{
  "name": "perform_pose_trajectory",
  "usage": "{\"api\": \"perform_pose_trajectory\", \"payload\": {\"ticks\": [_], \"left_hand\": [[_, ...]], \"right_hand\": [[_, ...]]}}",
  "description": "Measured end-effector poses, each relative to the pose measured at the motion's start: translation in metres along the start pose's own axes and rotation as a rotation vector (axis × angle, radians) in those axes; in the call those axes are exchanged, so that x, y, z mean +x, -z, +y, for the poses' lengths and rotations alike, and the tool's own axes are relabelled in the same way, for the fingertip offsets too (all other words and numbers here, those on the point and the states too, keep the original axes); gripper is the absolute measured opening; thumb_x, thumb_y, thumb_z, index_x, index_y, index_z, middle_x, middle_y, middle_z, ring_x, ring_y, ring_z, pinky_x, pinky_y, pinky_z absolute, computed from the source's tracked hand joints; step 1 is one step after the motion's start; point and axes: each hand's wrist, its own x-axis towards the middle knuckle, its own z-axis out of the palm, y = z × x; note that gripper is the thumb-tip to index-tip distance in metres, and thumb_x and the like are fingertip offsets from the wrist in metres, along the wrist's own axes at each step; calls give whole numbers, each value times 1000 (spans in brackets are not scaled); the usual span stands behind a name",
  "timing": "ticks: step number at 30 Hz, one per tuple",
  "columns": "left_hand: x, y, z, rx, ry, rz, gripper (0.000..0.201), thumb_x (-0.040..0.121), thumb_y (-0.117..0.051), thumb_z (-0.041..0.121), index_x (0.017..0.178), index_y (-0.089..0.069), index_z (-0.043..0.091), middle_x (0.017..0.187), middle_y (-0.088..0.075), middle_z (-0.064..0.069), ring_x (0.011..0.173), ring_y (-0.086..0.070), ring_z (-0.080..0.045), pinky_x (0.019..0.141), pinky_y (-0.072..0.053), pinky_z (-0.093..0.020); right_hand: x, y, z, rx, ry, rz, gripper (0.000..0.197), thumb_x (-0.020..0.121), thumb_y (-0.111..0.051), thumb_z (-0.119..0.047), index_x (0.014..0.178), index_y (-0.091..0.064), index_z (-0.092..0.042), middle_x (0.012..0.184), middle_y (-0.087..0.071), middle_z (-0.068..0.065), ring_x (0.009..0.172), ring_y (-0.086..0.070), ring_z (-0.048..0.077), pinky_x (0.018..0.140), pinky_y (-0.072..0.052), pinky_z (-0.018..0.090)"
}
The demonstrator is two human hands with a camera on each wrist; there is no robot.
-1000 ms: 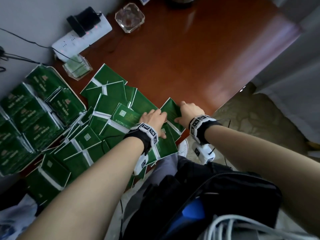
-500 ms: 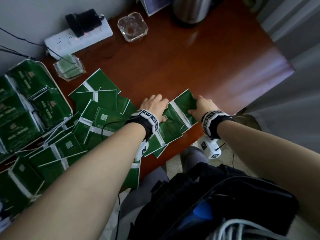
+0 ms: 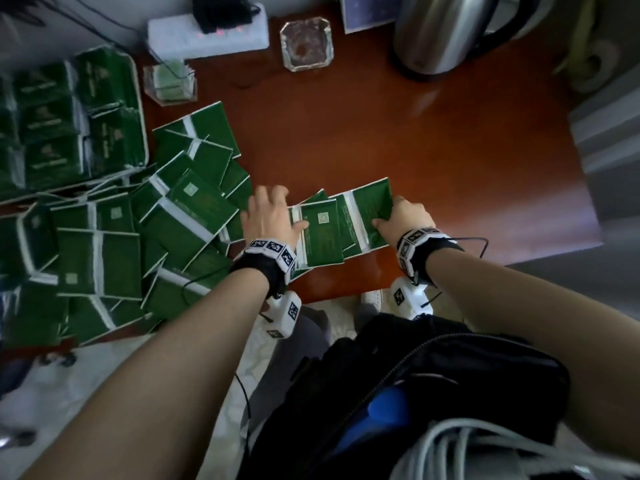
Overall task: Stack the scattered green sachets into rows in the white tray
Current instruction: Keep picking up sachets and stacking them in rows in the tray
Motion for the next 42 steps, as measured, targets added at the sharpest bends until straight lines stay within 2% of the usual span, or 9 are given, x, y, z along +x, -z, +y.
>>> {"api": "perform_pose_trajectory", "payload": {"ticks": [3,8,16,20,23,30,37,40,42], "left_hand": [[-26,-4,-17,-113,263,18,69,72,-81,51,119,-47,15,121,-52,-10,113,-53,-30,91,-47,-47],[-38,-21,-26,-251,527,-213,84,73,-79,54,128,-37,7,132,-49,-17,113,-58,-38,89,-53,-50],[-28,-19,-30,-391,635,-263,89,72,-85,44,132,-34,2,133,-54,-20,118,-57,-39,94,-49,-47],[-19,-6,-42,-321,549,-283,74,80,-79,39,135,-45,2,134,-55,-17,123,-54,-35,95,-47,-43],[-13,3,-48,-315,460,-232,41,81,-73,29,114,-61,8,119,-65,-13,110,-60,-33,90,-52,-39],[-9,12,-2,-125,179,-117,34,91,-63,12,123,-51,8,120,-60,-12,108,-61,-33,87,-51,-41],[-17,-11,62,19,-189,-63,37,86,-65,22,119,-49,17,121,-53,-6,113,-53,-27,94,-46,-43],[-30,-29,79,91,-355,-151,61,86,-62,44,137,-39,18,150,-34,-8,138,-34,-28,110,-32,-46],[-38,-42,82,140,-436,-213,79,86,-60,52,149,-25,18,162,-12,-7,149,-15,-26,119,-20,-49]], "right_hand": [[-1,0,-1,-1,7,-3,47,89,-63,-42,119,-51,-9,109,-63,16,93,-63,36,76,-56,41],[1,-3,0,-14,1,14,48,90,-63,-41,122,-51,-7,116,-60,18,102,-61,39,77,-50,39],[9,-1,7,45,41,25,41,89,-66,-38,118,-56,-10,107,-63,11,82,-57,28,67,-48,33],[15,22,14,44,68,60,39,88,-66,-32,120,-57,-9,105,-64,13,80,-58,29,67,-51,33],[19,47,24,14,71,99,34,87,-62,-27,115,-56,-9,96,-62,12,80,-63,33,67,-57,39],[21,84,54,-239,168,231,28,88,-59,-17,112,-46,-10,98,-60,15,79,-57,33,65,-50,40],[16,70,74,-458,387,181,58,75,-69,-18,125,-40,-14,129,-47,10,122,-45,31,103,-40,48],[16,48,86,-499,478,32,96,76,-71,-32,153,-15,-16,163,-10,8,150,-14,29,121,-14,51],[15,36,93,-517,512,-21,107,81,-66,-46,157,3,-21,165,10,2,152,2,26,122,-5,50]]}}
